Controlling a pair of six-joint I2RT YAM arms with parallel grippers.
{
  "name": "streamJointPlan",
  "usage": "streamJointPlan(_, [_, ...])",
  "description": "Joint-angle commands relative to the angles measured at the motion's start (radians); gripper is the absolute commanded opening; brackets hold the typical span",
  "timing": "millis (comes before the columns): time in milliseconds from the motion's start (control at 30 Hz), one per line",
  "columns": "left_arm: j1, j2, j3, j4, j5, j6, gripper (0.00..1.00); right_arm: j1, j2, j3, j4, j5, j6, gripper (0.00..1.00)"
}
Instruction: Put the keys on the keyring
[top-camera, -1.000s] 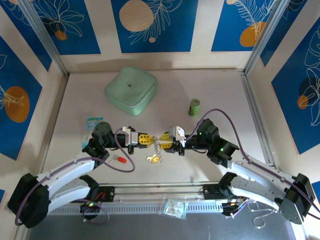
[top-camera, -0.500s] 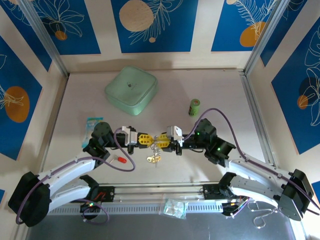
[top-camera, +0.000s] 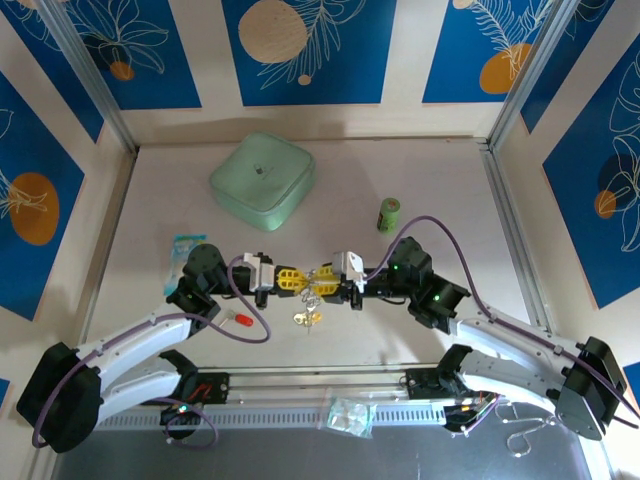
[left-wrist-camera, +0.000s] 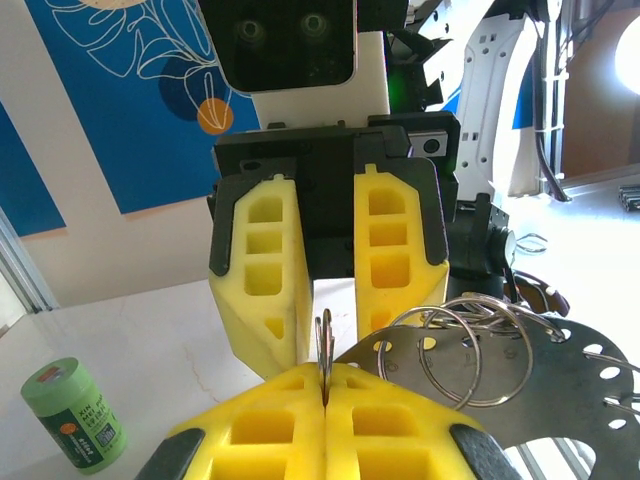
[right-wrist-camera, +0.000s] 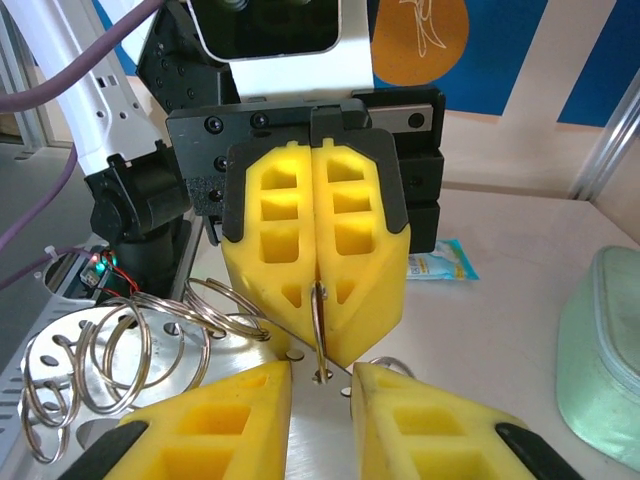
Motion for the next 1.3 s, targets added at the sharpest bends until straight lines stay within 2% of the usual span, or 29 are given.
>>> streamJointPlan(0, [-0.009, -0.009, -0.004, 0.03, 0.033, 0.008, 0.0, 0.007, -0.026, 0.047, -0.052, 0.019, -0.031, 0.24])
streamJointPlan(400, [-0.009, -0.003, 0.004, 0.007, 0.042, 0.022, 0.0, 0.04, 0.024, 0.061, -0.009, 0.017, -0.031, 0.19])
streamJointPlan(567, [-0.009, -0.007, 0.002, -0.008, 0.035, 0.032, 0.0, 0.047, 0.037, 0.069, -0.005, 0.019, -0.035, 0.0])
streamJointPlan(600, [-0.009, -0.011, 0.002, -0.018, 0.028, 0.037, 0.01, 0.047, 0.033, 0.074, -0.022, 0.025, -0.043, 0.0])
streamJointPlan(733, [-0.009, -0.041, 0.035, -0.167, -0.02, 0.107, 0.16, 0.053, 0.021, 0.132, -0.202, 0.074, -0.14, 0.0])
streamJointPlan(900, [-0.01, -0.043, 0.116, -0.415, -0.092, 0.201, 0.17, 0.075, 0.063, 0.25, -0.464, 0.157, -0.263, 0.0])
streamJointPlan(1067, [-0.022, -0.033, 0.13, -0.453, -0.108, 0.238, 0.16, 0.108, 0.133, 0.339, -0.595, 0.26, -0.316, 0.0])
streamJointPlan(1267, [-0.033, -0.044, 0.143, -0.507, -0.14, 0.286, 0.13, 0.124, 0.171, 0.393, -0.643, 0.291, -0.315, 0.0])
